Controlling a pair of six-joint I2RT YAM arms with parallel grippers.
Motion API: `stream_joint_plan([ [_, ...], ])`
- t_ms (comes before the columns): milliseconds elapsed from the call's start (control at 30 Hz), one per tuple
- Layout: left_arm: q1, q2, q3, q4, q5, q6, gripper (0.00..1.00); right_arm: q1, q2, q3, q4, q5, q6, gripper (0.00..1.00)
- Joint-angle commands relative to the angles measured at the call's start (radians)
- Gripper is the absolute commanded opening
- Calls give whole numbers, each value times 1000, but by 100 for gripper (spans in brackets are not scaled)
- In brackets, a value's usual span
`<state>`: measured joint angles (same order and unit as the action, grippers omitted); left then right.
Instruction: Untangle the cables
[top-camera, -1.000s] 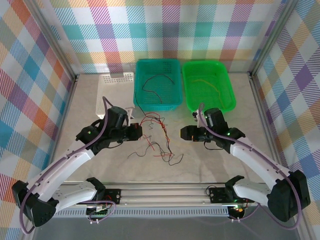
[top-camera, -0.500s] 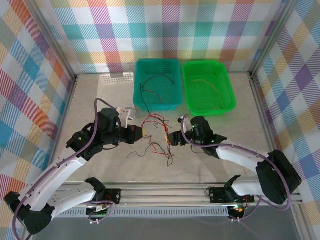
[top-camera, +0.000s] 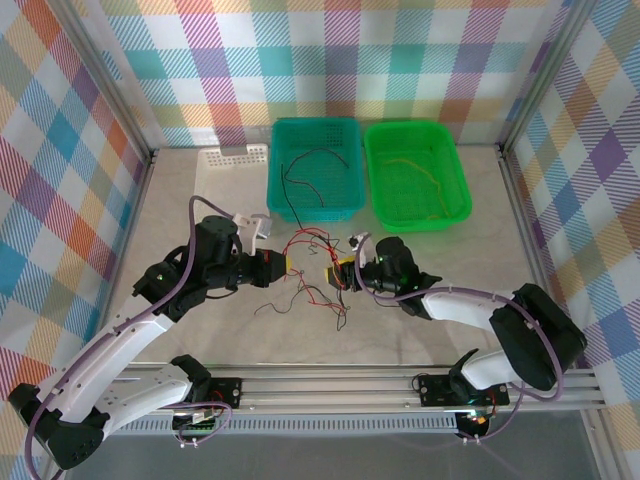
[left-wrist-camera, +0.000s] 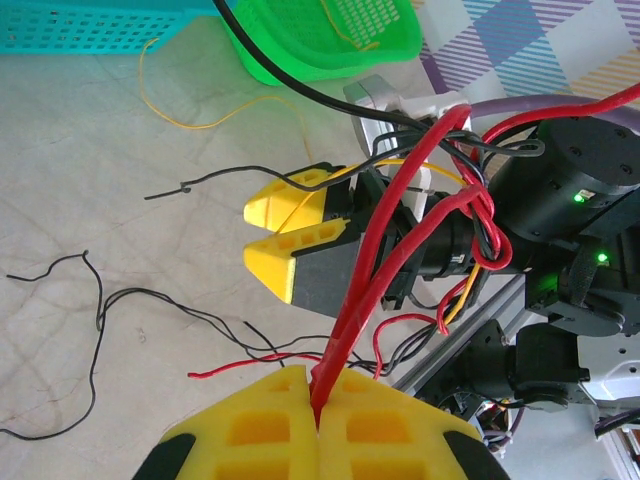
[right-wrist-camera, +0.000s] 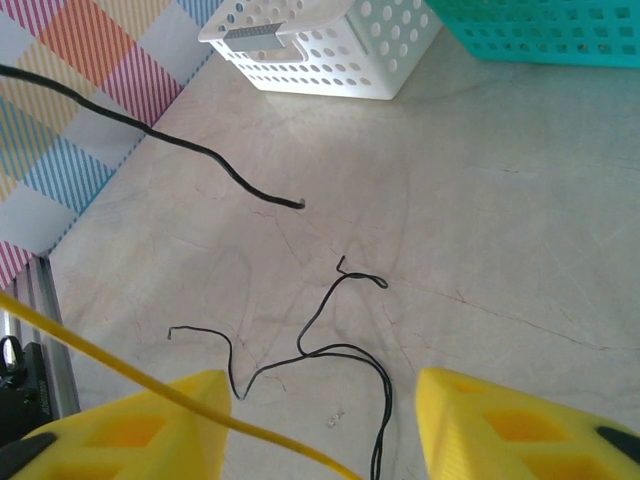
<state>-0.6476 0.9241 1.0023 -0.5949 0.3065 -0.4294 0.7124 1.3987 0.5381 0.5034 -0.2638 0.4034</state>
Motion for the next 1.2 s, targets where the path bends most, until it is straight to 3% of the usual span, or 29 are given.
stream_joint_plan([
  [0,-9,-19,-12,31,16,3,0,15,7,-9,71,5,1,39],
  [100,-8,-30,-1,-4,-2,18,0,14,-21,21,-58,91,-8,0],
  [200,-8,-61,26,-90,-72,57,0,-1,-78,54,-256,254,22,0],
  [300,2,-92,59,-206,-162,96,0,-105,-151,52,-429,365,125,0],
  [467,84,-116,91,-364,-216,136,0,-393,-311,16,-682,349,272,0],
  [633,177,-124,62,-408,-174,164,0,-543,-537,48,-862,376,275,0],
  [733,180,-114,31,-373,-137,151,0,-551,-609,144,-913,307,239,0],
  [867,182,-85,11,-319,-91,139,0,-550,-583,364,-1006,217,195,0],
  [1167,180,-22,-23,-217,-43,120,0,-548,-312,961,-1164,112,85,0],
])
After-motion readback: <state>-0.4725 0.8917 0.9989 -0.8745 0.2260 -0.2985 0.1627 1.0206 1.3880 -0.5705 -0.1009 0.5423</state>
